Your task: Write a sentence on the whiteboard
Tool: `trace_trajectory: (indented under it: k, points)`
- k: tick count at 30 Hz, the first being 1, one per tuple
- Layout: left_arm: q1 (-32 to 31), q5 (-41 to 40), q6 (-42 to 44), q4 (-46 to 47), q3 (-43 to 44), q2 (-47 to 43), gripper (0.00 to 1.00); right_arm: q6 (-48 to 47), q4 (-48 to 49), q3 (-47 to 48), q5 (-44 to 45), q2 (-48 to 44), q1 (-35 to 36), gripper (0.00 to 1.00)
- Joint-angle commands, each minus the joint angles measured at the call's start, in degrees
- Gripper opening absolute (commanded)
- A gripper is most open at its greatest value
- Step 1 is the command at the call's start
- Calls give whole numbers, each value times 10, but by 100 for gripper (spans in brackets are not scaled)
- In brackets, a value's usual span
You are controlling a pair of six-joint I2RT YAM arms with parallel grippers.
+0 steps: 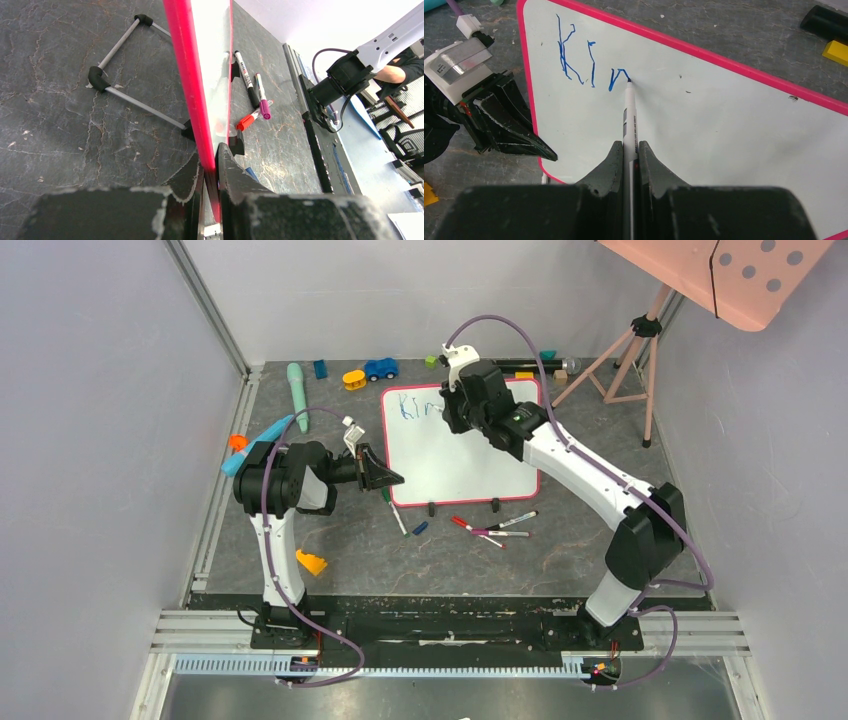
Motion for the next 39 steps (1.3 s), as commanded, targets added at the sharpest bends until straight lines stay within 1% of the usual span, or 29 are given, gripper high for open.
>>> trace_trajectory:
  k: [1, 25, 28, 33, 39]
  points:
    - [-2, 23, 72, 45, 0, 12, 2, -4, -5, -12, 26, -19, -11, 0]
    - [-2, 23, 72, 45, 0, 12, 2, 6, 1, -48, -2, -35, -10, 0]
    - [-2, 24, 72, 45, 0, 12, 2, 9, 3, -42, -4, -38, -11, 0]
    - [-2, 24, 72, 45, 0, 12, 2, 11, 20, -19, -40, -50, -11, 0]
    - [-2, 24, 70, 45, 0, 13, 2, 9, 22, 2, -52, -71, -11, 0]
